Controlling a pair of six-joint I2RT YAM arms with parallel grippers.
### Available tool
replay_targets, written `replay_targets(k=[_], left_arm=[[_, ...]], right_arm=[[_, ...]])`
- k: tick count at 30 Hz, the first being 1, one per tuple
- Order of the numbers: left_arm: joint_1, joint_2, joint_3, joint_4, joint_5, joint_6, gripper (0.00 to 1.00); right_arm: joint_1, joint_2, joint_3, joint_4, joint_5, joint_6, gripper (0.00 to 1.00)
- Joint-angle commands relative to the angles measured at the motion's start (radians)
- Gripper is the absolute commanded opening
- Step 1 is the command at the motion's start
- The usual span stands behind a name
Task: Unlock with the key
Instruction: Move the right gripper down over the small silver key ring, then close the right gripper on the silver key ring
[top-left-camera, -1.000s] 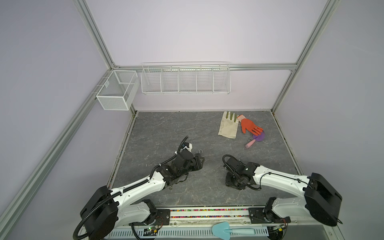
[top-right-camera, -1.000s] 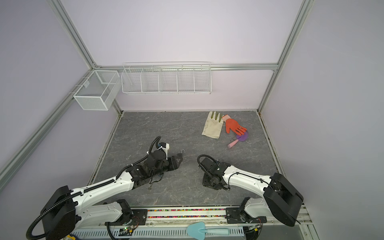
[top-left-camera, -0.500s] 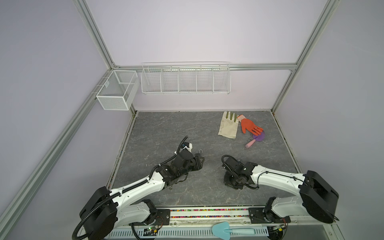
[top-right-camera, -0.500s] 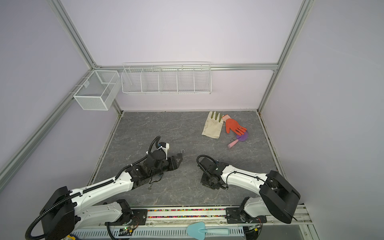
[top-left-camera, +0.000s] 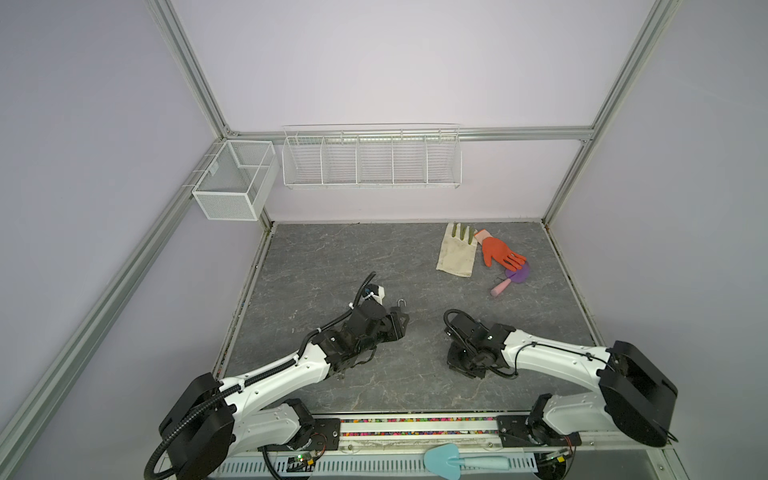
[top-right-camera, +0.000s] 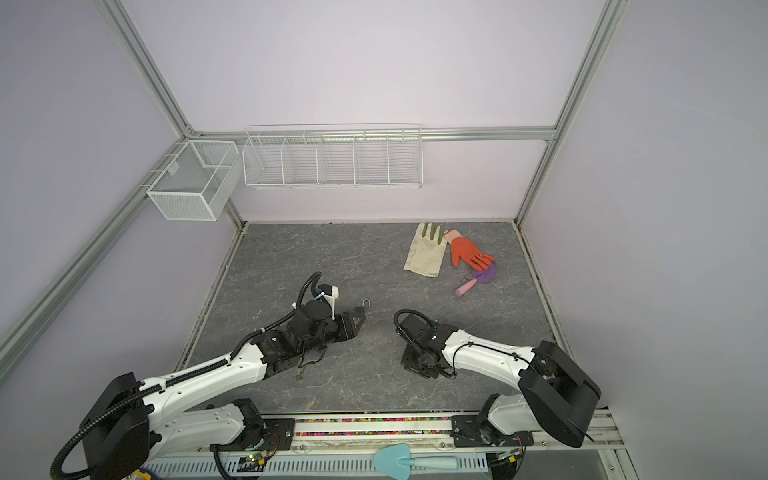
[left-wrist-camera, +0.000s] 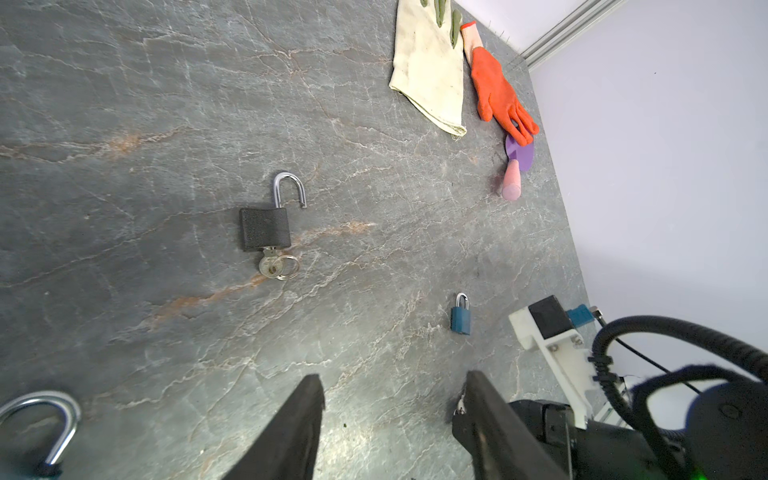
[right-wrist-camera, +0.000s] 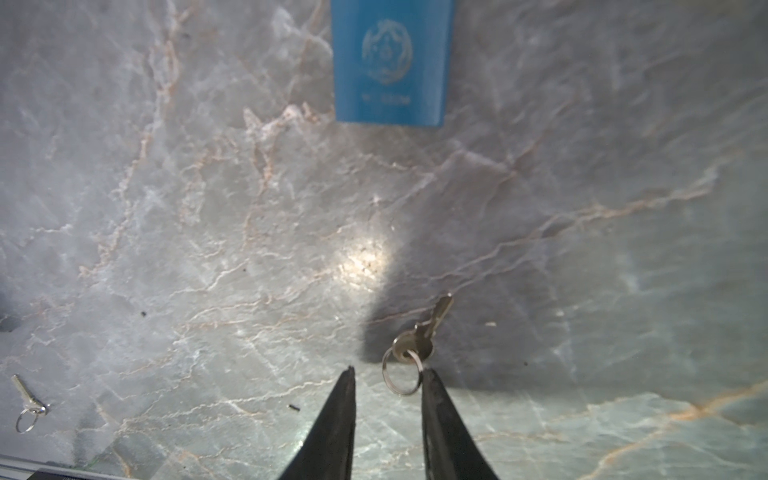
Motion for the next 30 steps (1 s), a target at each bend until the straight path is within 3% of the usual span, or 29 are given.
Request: replay_targets(k=[1,30], left_arm=[[-0.005,-0.004,0.025,-0.008,-0.011,0.008,0.55],[-0.005,-0.001,0.025,-0.011,-0.014,0.014,0.55]], right_arm=[[-0.009,0.007,-0.009,-0.008,0.018,0.047,0.30],[-0.021,0.071,0.029,-0.010,0.050,0.027,0.22]])
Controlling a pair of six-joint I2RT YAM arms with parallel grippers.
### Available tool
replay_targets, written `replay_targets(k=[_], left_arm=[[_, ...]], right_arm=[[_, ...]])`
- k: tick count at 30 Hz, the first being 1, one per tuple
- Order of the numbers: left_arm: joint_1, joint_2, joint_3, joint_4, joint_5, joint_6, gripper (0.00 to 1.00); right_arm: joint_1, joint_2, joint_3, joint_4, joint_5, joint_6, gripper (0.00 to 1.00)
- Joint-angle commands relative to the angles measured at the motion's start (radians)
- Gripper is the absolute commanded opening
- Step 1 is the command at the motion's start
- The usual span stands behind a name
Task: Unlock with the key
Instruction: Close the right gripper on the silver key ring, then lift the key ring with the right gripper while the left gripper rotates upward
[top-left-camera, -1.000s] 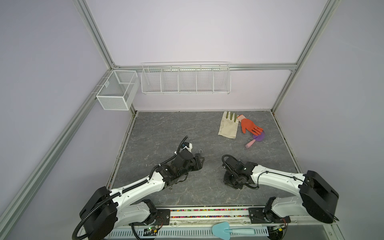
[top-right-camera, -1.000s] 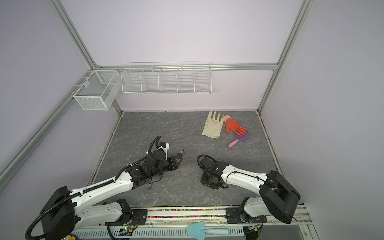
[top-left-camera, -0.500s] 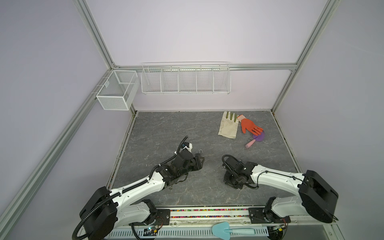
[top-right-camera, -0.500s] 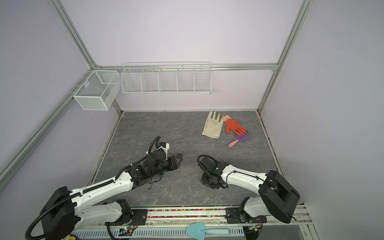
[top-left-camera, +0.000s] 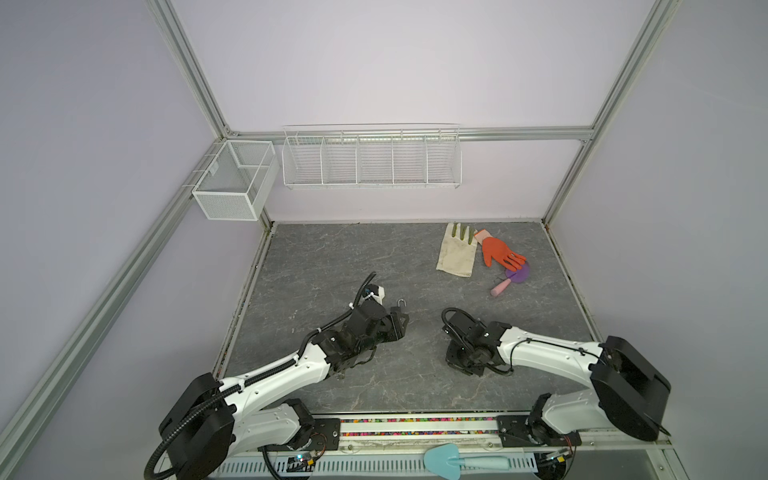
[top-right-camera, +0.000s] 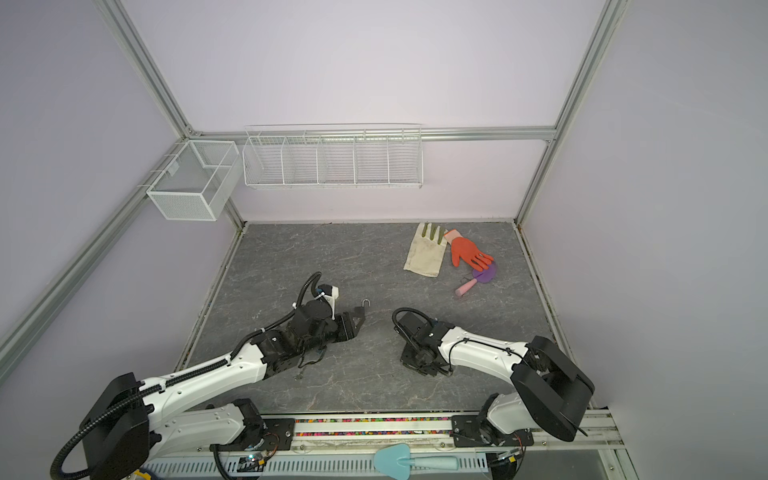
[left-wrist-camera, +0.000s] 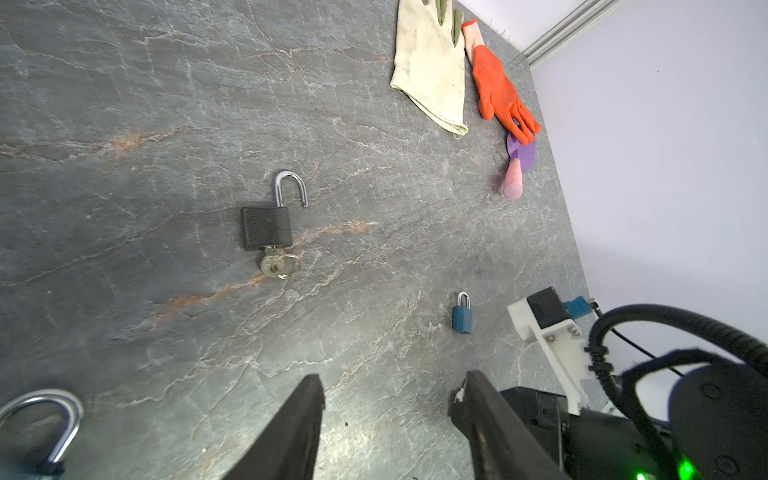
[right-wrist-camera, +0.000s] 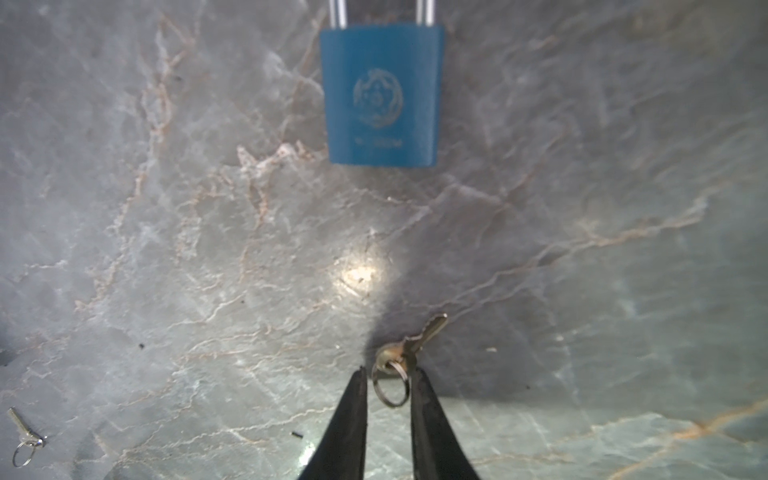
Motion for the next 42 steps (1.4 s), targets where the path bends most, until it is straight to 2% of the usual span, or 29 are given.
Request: replay_targets(k=[1,17,28,42], left_arm=[[-0.005,-0.001,0.026,-0.009,-0.014,0.010,0.55],[-0.005,0.006,0.031,-0.005,-0.010,0.011,0.55],[-0.005,0.013,0.038,0.004,0.000,-0.003,0.55],[-0.007,-0.043,-0.006,0.107,0.099,-0.221,0.55]], right_arm=[[-0.012,0.027,0.007,-0.016,0.028,0.012,0.22],[-0.019,0.046,0.029,-0.029,0.034,-0.026,0.12],[-0.025,0.040,0.064,-0.068,0.047,-0.119,0.06],[-0.035,-0.058,0.064,-0.086,0.068,-0.253,0.06]])
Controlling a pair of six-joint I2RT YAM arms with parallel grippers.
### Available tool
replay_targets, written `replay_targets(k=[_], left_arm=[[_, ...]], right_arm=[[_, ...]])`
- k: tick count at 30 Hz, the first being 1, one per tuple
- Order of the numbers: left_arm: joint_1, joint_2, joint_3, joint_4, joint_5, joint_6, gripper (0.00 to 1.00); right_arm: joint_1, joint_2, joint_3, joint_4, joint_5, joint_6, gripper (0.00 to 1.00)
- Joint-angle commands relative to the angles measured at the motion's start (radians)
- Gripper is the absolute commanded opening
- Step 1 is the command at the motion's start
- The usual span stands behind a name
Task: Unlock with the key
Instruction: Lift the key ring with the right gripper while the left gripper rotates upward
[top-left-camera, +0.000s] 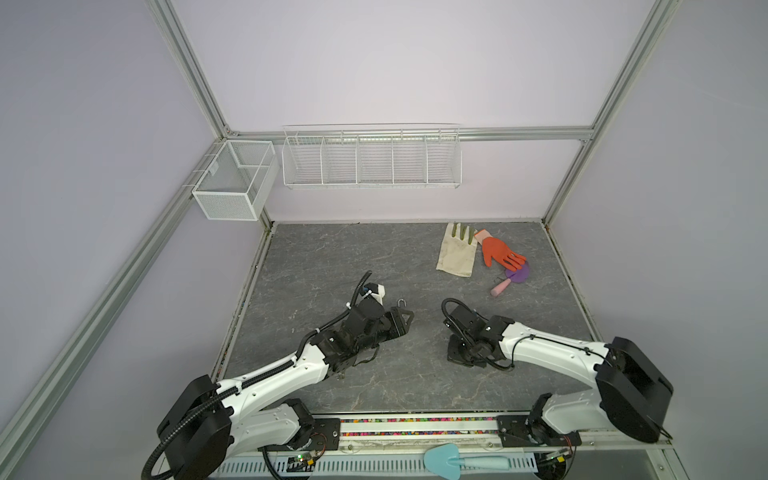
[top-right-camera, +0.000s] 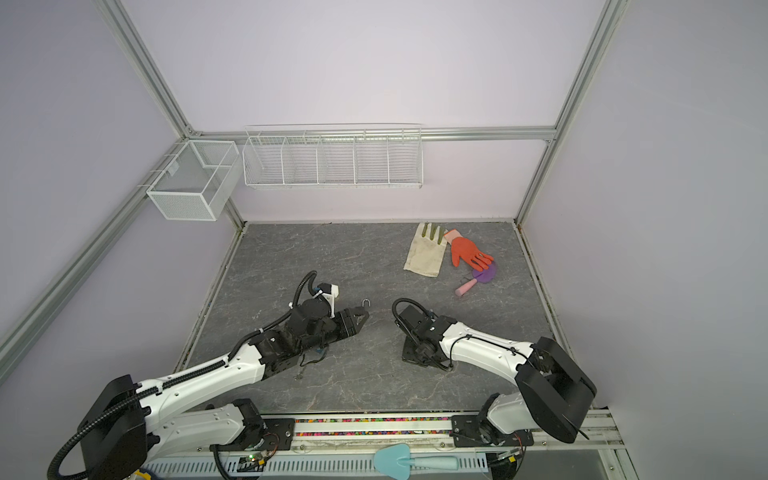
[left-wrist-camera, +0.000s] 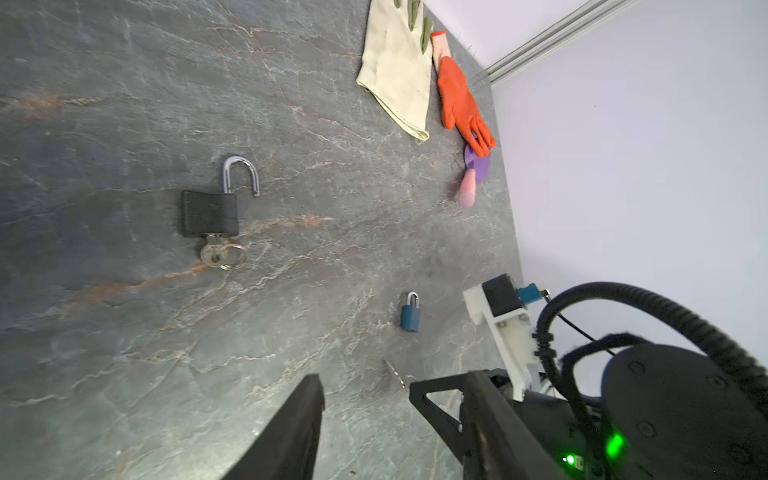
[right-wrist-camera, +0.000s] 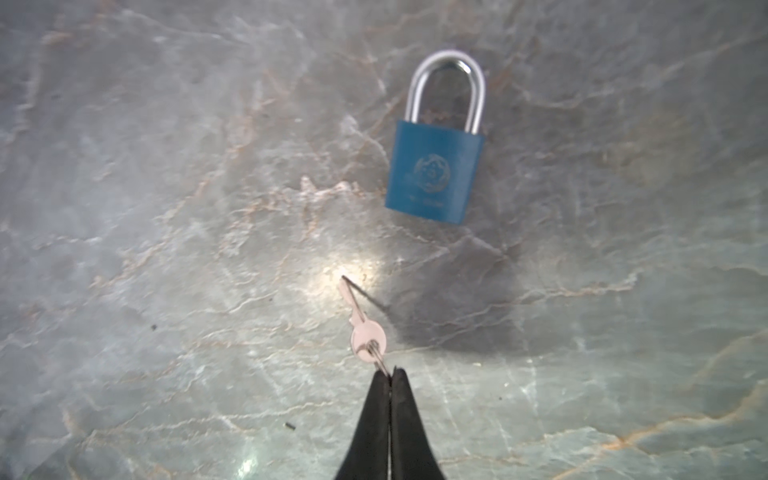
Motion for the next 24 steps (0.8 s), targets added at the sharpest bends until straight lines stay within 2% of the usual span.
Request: replay_targets(k=[1,5,12,24], left_arm=[[-0.006,-0.024,-0.006,0.037,0.023,-0.082,0.56],[-0.008,-0.019,0.007,0.010,0.037,-0.191,0.56],[-0.037,0.047,-0.023,0.227,0.109,-0.416,0.57],[-0.074,0.201,0.015,0.453,0.121,-0.714,0.59]], right_arm=[[-0.011,-0.035,0.013,-0.027,0.019,-0.052,0.07],[-0.021,-0.071,0.017,-0.027,0.018,-0.086,0.06],[-0.034,-0.142,0.054,-0.046,0.009,-0.134,0.06],[-0.064,-0.225,0.201,-0.090,0.025,-0.215,0.06]])
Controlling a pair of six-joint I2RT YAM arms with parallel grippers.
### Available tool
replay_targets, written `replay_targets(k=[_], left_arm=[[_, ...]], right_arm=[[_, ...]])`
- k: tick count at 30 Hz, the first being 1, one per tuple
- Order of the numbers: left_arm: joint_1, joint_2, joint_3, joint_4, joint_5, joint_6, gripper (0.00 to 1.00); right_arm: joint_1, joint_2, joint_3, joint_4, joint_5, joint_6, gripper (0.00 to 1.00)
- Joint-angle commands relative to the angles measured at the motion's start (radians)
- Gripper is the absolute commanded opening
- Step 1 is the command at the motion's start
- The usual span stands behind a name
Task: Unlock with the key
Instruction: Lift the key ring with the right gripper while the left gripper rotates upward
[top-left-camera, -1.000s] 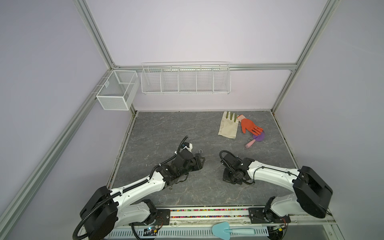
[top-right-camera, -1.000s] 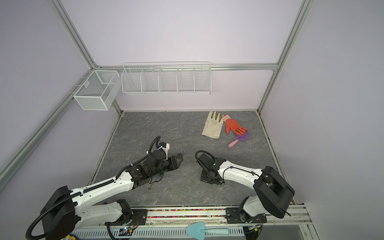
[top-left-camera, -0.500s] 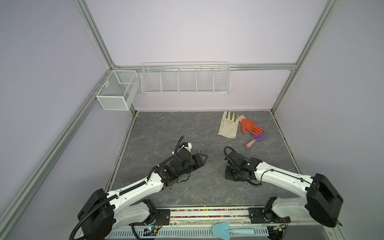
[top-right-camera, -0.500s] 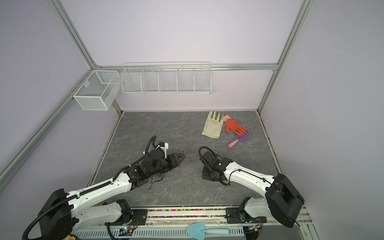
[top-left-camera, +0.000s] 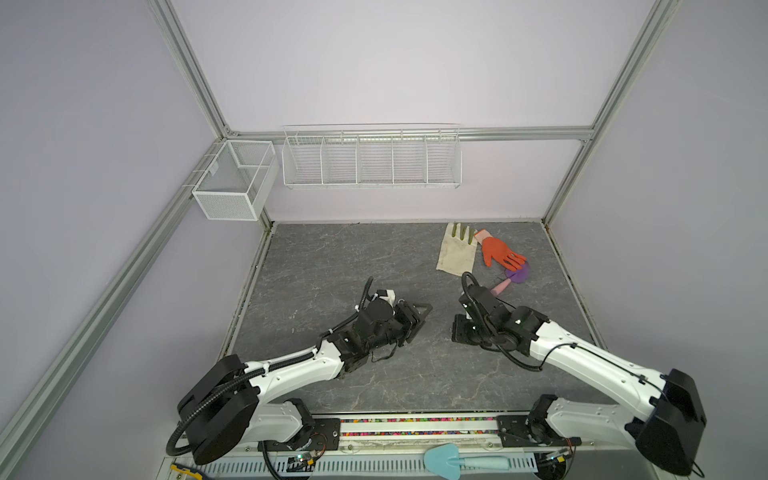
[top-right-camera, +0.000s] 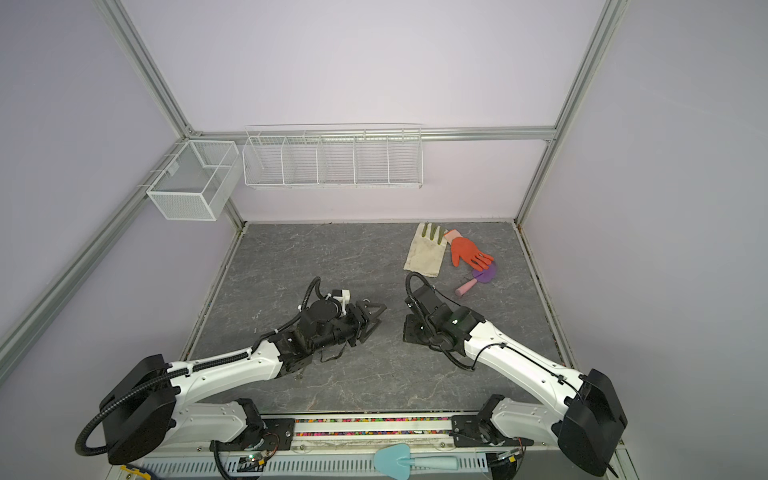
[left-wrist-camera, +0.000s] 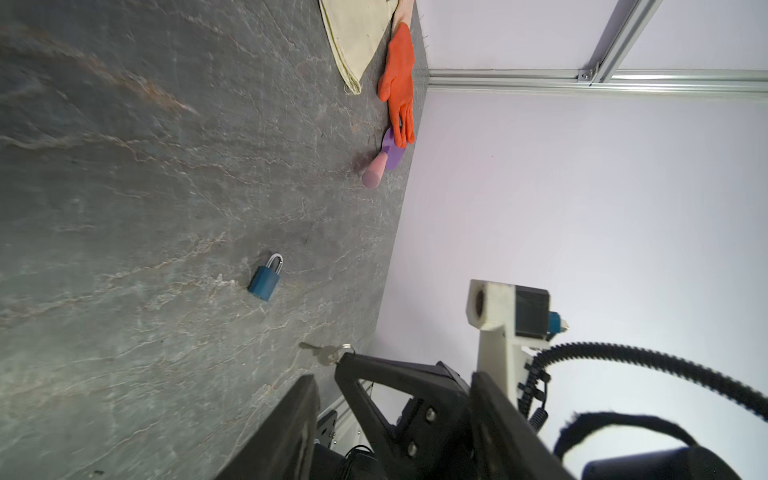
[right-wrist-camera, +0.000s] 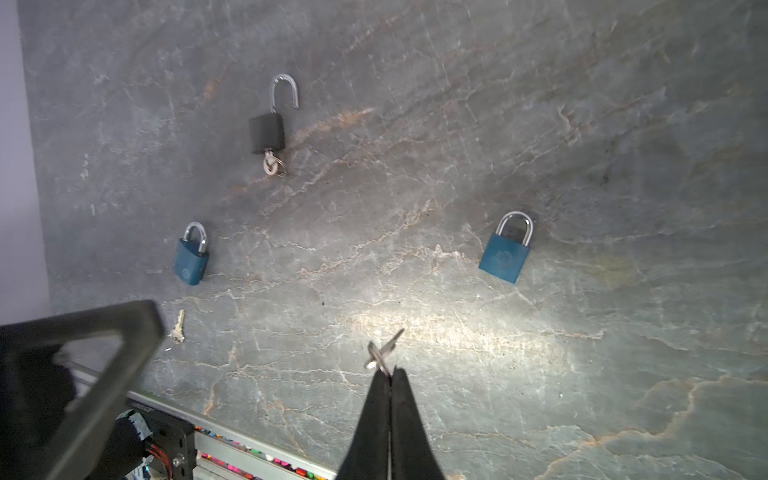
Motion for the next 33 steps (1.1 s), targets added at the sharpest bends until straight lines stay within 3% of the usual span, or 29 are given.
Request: replay_targets(k=[1,18,33], left_arm=[[-0.016,0.051,0.025,0.126,0.015,-0.155,0.59],[-0.036,0.205,0.094,0.301,-0.018,-0.481,0.58],[-0.036,0.260,0.110,0.393,-0.045,-0.527,0.50]], right_arm=[[-0.014,-0.027,0.051,-0.030,0.014,-0.041,0.06],[-0.019,-0.028,0.171,0.022,-0.011,-0.116,0.07],[-0.018,-0.035,0.152,0.047,-0.041,-0.110,0.07]])
